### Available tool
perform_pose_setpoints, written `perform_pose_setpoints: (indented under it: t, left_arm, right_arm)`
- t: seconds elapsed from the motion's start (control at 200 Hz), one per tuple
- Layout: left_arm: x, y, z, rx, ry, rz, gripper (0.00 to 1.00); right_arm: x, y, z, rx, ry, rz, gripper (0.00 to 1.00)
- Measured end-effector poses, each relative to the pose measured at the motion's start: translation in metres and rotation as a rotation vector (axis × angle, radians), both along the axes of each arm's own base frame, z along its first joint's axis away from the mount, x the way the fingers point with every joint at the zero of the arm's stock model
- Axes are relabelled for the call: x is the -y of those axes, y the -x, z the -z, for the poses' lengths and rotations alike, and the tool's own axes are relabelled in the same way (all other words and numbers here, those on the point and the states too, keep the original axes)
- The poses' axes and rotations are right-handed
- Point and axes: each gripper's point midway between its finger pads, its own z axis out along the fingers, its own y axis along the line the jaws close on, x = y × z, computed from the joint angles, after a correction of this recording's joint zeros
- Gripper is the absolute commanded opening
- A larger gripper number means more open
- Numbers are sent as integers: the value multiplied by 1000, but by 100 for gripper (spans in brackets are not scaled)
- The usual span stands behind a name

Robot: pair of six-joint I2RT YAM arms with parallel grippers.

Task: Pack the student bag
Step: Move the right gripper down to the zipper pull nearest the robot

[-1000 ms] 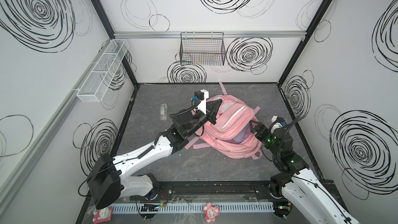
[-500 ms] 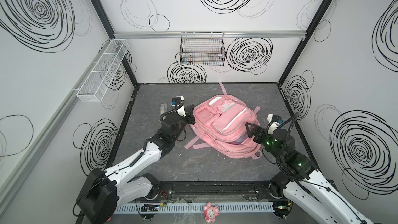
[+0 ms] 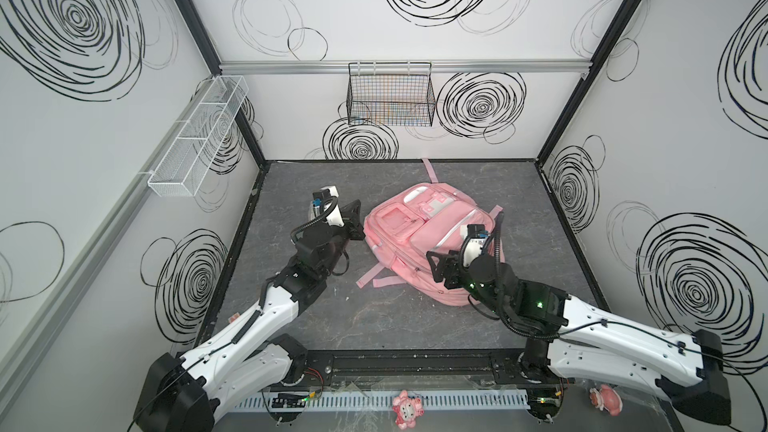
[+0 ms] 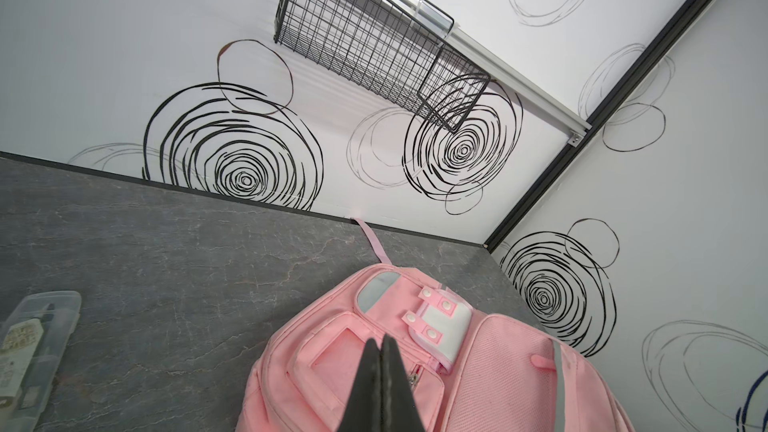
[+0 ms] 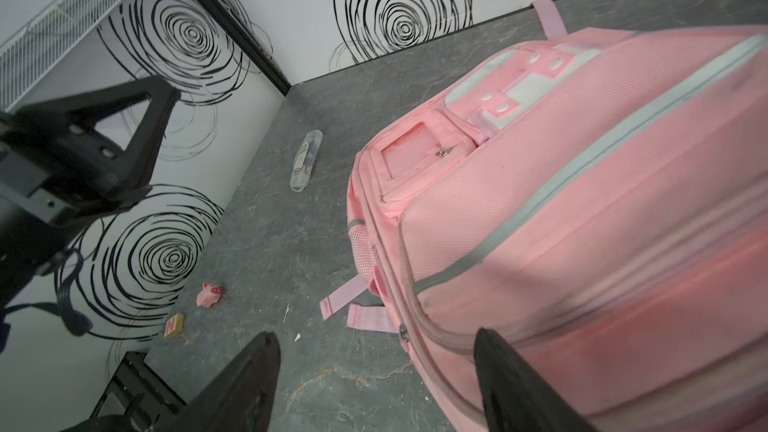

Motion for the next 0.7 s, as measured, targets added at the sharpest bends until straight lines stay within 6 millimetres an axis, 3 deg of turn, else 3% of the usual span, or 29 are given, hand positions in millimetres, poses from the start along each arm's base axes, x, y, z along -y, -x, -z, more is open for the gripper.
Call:
perform_pose_setpoints:
  t: [0.135, 0.225, 0.37, 0.47, 0.7]
  left_arm:
    - [-5, 6, -6, 11, -6, -8, 0]
    - [-8, 11, -12, 26, -7, -10, 0]
    - [-14, 17, -20, 46, -13, -21, 0]
    - [-17, 20, -21, 54, -17, -27, 0]
    - [-17, 20, -10, 29, -35, -29, 0]
  right_arm:
    - [-27, 8, 23, -37, 27, -18, 70]
    - [-39, 6, 41, -69, 65, -1, 59]
    - [-44, 1, 61, -109, 87, 45, 42]
    - [-42, 1, 69, -127, 73, 66, 36]
    - [-39, 0, 89, -183, 31, 94, 40]
